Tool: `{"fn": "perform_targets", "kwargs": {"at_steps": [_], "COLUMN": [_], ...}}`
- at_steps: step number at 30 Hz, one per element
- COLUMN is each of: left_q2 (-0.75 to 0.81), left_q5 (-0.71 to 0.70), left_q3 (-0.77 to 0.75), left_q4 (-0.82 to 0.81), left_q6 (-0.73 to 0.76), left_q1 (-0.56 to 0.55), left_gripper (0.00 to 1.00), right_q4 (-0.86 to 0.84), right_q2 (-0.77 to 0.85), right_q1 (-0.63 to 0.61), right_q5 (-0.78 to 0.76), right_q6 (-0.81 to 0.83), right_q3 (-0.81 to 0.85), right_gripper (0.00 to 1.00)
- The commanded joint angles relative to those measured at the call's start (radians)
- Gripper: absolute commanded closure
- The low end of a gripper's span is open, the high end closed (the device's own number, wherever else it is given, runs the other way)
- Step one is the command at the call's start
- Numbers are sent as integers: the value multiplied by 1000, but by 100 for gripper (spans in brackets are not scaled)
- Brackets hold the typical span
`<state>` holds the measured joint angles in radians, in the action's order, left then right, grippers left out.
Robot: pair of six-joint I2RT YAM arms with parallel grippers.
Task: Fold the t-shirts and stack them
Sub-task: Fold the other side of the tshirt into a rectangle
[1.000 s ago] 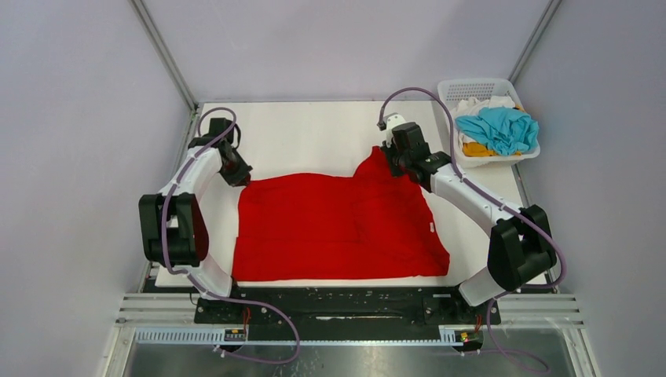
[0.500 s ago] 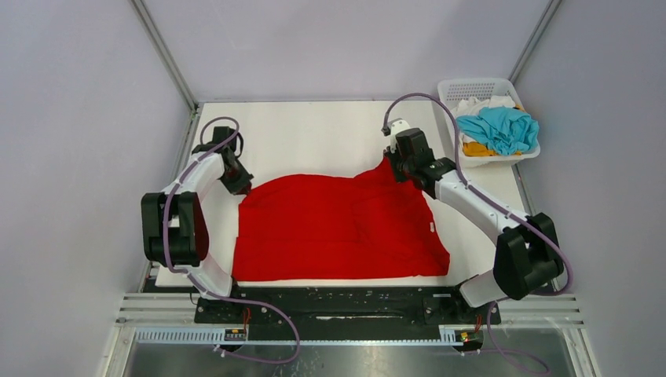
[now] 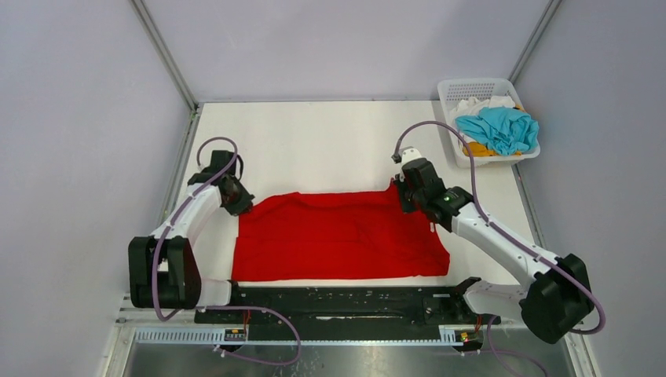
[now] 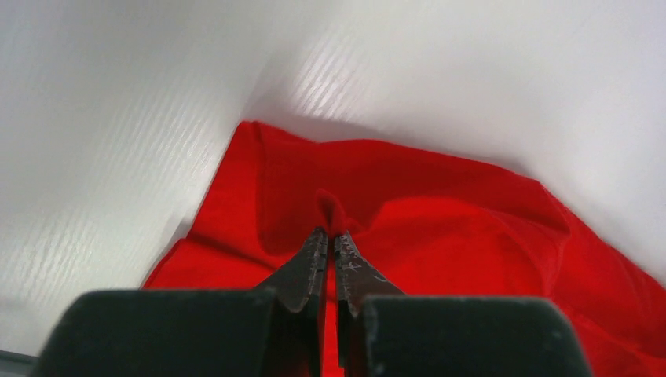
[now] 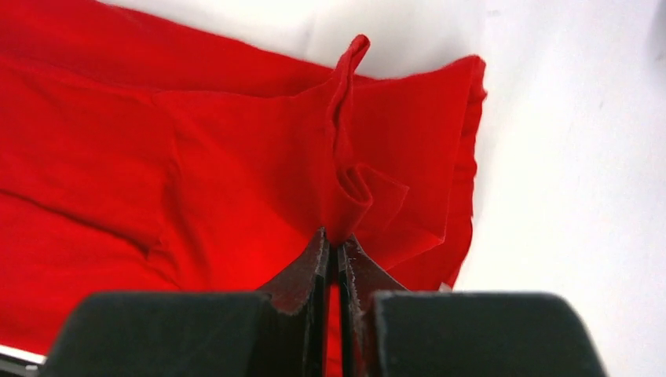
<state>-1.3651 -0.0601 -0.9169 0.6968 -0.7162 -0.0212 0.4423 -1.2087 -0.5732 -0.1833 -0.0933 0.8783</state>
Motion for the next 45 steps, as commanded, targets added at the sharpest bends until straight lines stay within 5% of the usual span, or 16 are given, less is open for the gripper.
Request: {"fn": "perform_targets", "kwargs": {"at_steps": [1,12,22,28,34,38,40,42,43,44,45], "left_q2": [73,185,243,232,244,276,306,363,406,454,506], "left_q5": [6,-23,-129,-125,-77,-67,-46,-25,-28,-40,-55], "left_q3": [91,170,70,90,185,247,261,248,237,223,206], "left_q4": [-41,-10,52,39,-8,-7,31,125,168,206,238], "left_q6": [-32,-57,-78,-77,-82,-97,-110,-124,-129,-136,-140], "left_q1": [-6,-7,-8,-9,-15,-19,-20,-24,-30,-33,-33], "left_gripper": [100,100,100,100,100,100,90,76,50,7,2], "right_q4": [105,226,320,310,330,408,462,529,560,583,596], "right_q2": [72,205,211,205,186,171,187,232,277,331,386], "right_q1": [-21,-31,-30,-30,-31,-31,-33,-41,-45,-46,-46], "right_q5": [-60,-27,-180,-106,-16,1,35,110,151,165,177], "right_q6": [-75,-186,-162,-170,-236,-309,-343,-366,-378,-393,-407], "right_q3": [-39,-73,-8,-16,-48,-82,-109,-133,-144,-155,-158], "right_gripper": [91,90,90,87,83,72,66,49,46,43,39]}}
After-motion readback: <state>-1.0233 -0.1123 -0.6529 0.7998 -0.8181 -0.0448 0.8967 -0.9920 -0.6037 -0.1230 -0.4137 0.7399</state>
